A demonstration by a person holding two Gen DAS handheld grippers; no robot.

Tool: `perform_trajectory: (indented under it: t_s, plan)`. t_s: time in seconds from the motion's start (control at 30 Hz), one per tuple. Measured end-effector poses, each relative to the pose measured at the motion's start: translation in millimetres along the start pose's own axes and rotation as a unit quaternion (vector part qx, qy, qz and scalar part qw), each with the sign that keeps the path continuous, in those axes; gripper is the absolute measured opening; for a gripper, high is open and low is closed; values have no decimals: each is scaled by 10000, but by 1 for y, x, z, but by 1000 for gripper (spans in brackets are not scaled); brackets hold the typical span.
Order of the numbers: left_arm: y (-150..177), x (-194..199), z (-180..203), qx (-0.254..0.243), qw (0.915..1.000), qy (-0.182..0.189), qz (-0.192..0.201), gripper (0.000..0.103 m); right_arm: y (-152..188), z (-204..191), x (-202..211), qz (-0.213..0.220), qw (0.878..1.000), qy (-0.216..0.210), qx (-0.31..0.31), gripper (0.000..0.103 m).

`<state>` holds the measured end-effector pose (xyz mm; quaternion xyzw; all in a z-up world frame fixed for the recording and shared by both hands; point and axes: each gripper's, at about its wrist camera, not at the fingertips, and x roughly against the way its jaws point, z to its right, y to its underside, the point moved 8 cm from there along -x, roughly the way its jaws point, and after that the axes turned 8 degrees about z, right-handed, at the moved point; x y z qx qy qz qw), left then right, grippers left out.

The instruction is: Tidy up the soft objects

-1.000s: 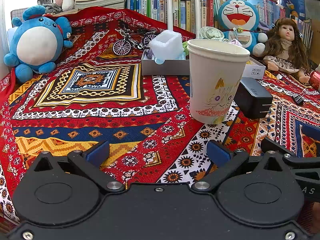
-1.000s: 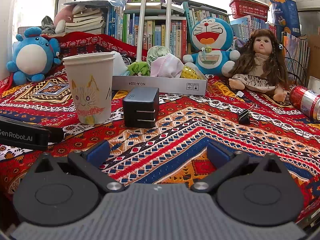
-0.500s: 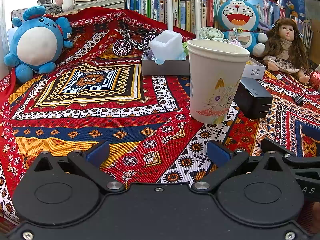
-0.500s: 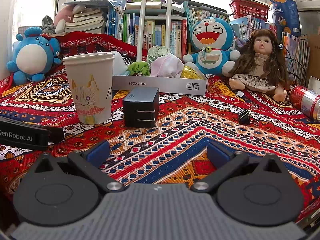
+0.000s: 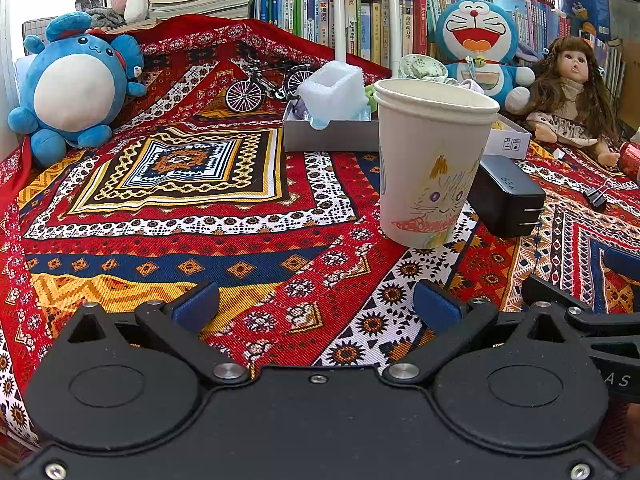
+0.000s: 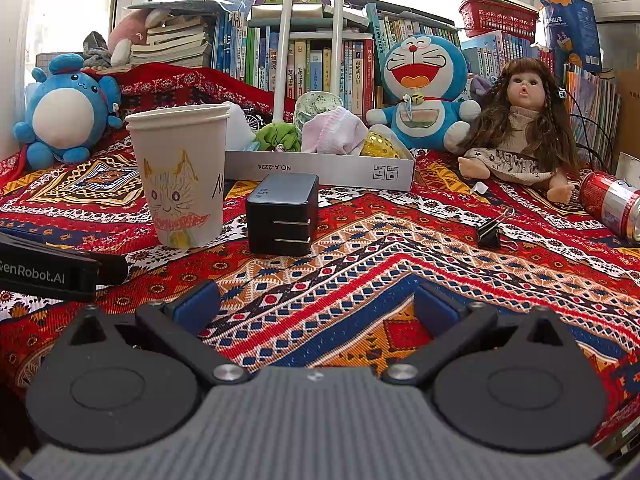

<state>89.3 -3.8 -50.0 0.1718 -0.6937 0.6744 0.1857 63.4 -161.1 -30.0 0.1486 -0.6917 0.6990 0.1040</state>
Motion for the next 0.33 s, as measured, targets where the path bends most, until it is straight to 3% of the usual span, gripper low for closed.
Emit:
perform_trajectory:
  t_s: [0.33]
  plan:
    - [0, 0, 0, -4, 10000, 4, 14, 103, 0, 0, 0, -2, 10000, -1, 0, 103]
